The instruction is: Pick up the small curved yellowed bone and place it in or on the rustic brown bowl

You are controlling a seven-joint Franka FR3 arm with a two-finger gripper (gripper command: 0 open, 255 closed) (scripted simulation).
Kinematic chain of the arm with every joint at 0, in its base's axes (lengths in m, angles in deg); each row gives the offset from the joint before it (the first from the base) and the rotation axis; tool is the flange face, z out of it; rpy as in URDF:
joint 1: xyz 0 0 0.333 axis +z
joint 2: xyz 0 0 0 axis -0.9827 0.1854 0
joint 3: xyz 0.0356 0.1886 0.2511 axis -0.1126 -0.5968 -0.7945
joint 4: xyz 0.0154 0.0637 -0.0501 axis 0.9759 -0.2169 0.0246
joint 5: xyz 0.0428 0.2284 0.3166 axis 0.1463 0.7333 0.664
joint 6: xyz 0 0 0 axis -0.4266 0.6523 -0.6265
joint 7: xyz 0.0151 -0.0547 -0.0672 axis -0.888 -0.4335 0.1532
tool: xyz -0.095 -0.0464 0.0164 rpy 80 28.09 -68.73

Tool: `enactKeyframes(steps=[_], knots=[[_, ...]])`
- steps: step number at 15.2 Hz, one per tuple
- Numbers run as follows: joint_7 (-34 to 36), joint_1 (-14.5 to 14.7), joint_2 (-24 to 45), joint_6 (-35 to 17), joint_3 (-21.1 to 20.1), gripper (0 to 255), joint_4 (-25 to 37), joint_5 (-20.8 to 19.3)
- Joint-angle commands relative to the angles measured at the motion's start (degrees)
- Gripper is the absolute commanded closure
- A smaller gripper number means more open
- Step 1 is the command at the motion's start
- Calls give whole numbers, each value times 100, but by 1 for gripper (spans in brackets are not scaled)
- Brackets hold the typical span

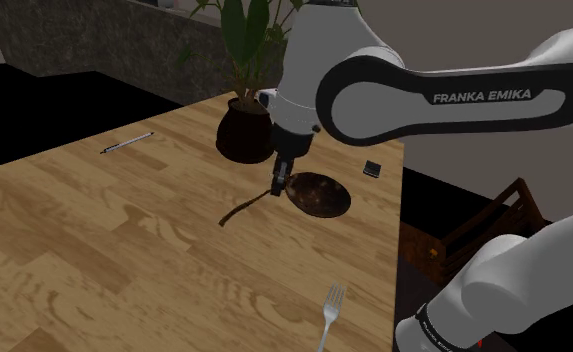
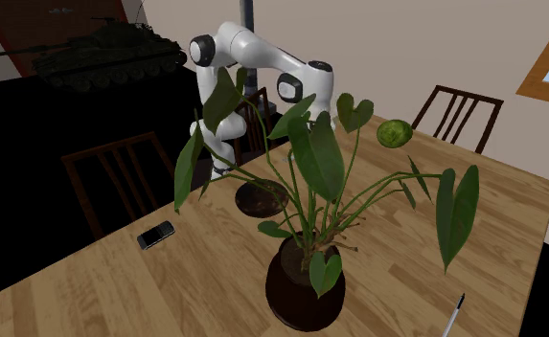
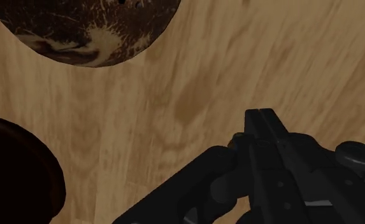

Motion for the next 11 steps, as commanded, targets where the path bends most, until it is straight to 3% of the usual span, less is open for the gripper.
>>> enactKeyframes(steps=[1, 5, 9, 11], knots=[[7, 1, 1, 0, -3, 0, 2, 0], [-63, -56, 1112, -217, -365, 0, 586, -730], [-34, 70, 2208, -251, -585, 0, 1228, -1574], [-3, 80, 2259, -392, -564, 0, 1125, -1619]])
